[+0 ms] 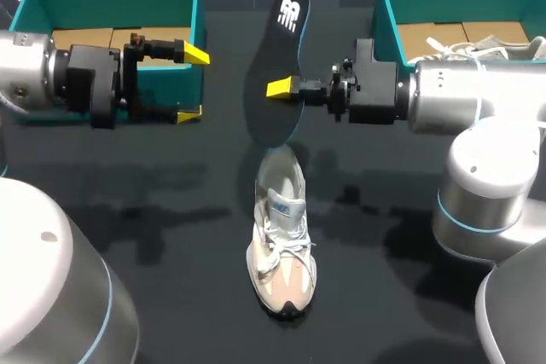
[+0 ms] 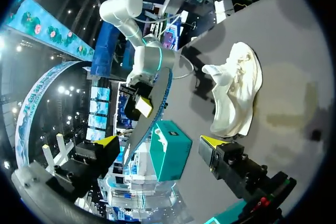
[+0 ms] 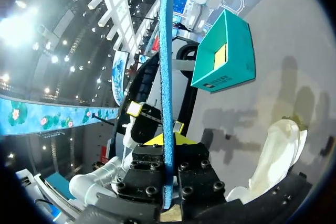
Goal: Take the shoe out of the shoebox, open the shoe tongue, remove and reinsert the insole, then place the shoe into the shoebox
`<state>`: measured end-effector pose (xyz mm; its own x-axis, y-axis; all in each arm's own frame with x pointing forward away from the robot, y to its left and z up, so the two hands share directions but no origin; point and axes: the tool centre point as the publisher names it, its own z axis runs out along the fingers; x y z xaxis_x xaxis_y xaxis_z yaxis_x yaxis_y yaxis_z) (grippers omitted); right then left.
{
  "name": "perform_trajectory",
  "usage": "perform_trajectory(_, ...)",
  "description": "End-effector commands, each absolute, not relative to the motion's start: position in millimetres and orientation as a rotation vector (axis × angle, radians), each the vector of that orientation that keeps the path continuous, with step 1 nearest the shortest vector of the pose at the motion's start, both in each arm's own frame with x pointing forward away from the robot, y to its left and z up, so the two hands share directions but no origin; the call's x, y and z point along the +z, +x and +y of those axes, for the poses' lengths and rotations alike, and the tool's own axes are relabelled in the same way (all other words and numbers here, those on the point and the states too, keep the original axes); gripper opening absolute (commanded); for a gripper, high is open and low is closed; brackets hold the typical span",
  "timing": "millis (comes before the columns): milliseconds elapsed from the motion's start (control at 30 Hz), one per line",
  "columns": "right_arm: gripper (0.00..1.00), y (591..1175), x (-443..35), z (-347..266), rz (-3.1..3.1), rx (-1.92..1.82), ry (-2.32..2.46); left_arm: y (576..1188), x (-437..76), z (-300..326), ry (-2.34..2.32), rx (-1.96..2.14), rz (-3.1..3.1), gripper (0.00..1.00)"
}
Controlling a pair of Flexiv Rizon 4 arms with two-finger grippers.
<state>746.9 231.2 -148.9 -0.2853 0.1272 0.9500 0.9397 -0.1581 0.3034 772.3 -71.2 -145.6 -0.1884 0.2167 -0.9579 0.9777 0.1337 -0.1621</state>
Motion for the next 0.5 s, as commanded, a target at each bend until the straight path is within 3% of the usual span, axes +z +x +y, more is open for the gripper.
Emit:
perform_trajectory(33, 0.0, 740, -152, 225, -1.427, -1.596, -1.239, 765, -137, -54, 1.074, -1.174, 1.899, 1.0)
perform_trajectory(500, 0.0, 747, -153, 226, -1.508, -1.664, -1.198, 750, -141, -41, 1.092, -1.23, 2.136, 1.0)
